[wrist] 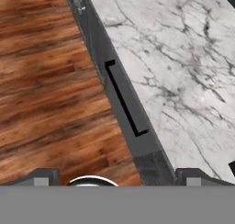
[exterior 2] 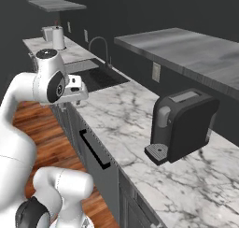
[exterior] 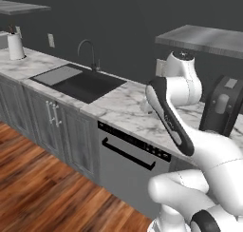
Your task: Open the dishwasher door and pull out the top rack.
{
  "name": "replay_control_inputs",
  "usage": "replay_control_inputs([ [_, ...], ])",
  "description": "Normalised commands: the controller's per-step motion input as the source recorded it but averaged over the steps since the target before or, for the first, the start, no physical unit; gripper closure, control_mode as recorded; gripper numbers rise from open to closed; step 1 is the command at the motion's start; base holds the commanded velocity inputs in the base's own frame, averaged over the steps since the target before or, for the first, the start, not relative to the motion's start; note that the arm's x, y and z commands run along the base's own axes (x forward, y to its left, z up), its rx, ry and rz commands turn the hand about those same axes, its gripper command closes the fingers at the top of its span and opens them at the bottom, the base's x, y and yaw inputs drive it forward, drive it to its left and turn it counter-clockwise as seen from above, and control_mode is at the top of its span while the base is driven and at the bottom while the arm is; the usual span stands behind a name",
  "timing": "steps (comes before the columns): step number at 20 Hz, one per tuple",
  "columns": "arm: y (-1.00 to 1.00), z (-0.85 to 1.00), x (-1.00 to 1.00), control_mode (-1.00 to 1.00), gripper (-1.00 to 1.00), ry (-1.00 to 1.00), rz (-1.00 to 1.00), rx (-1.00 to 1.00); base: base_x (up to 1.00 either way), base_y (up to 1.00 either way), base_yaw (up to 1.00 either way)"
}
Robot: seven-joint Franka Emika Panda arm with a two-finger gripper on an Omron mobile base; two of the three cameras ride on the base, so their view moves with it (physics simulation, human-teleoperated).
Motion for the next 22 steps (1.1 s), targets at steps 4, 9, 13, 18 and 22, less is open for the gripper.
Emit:
replay_control_inputs([
  [4, 0.63, 0.00, -0.13, -1.00, -1.00, 0.00, 0.03, -0.08, 0.00, 0.00, 0.00],
  [9, 0.58, -0.12, 0.00, -1.00, -1.00, 0.00, 0.00, -0.09, 0.00, 0.00, 0.00],
  [13, 0.52, -0.33, 0.00, -1.00, -1.00, 0.00, 0.00, -0.15, 0.00, 0.00, 0.00],
  [18, 0.37, -0.37, 0.00, -1.00, -1.00, 0.00, 0.00, -0.19, 0.00, 0.00, 0.00],
  [22, 0.24, -0.40, 0.00, -1.00, -1.00, -0.03, 0.00, -0.19, 0.00, 0.00, 0.00],
])
